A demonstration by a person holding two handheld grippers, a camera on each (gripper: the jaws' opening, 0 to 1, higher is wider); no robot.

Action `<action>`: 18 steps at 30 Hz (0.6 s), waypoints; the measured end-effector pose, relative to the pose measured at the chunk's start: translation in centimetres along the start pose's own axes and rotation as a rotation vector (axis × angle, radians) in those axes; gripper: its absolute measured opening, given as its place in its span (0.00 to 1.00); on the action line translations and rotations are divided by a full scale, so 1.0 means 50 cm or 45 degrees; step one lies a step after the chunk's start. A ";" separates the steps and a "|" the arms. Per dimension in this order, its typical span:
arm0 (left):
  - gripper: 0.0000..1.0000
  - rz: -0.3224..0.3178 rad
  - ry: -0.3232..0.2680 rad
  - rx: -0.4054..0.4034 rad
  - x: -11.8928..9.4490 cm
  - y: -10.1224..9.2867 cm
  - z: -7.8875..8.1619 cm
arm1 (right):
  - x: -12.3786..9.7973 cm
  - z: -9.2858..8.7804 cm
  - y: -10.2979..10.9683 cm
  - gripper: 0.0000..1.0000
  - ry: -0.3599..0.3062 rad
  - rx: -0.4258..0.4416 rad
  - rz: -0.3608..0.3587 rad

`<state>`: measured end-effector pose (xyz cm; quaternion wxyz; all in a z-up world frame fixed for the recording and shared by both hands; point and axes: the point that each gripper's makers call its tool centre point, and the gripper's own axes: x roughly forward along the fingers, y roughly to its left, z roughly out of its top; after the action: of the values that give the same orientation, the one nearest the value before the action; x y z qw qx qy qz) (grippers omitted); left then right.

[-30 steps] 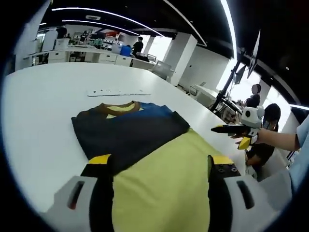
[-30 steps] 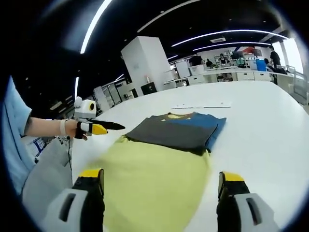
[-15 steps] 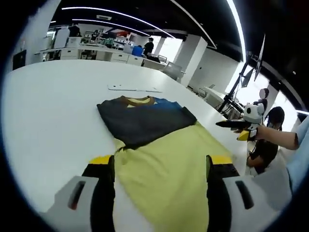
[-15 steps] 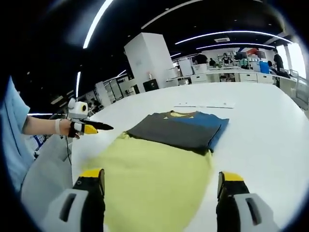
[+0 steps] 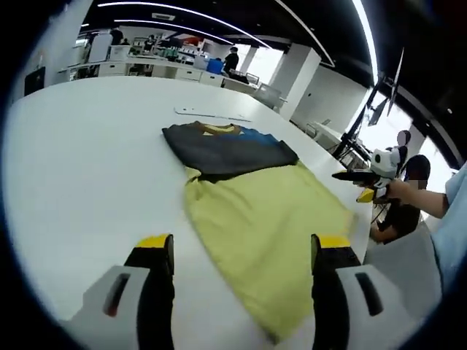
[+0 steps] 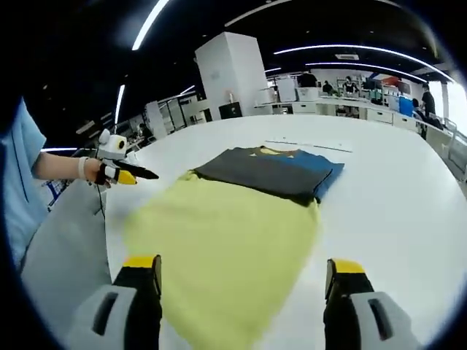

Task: Fold the garment on the visible template until the final outline fits inside the template.

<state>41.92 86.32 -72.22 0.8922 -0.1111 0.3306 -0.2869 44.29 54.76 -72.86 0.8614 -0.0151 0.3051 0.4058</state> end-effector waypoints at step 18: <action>0.69 -0.045 0.163 0.035 -0.034 -0.034 -0.089 | -0.056 -0.067 0.013 0.73 0.045 0.032 -0.031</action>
<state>37.19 85.90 -74.04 0.8654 -0.0862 0.3812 -0.3135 40.73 52.33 -73.94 0.8608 -0.0151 0.3253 0.3911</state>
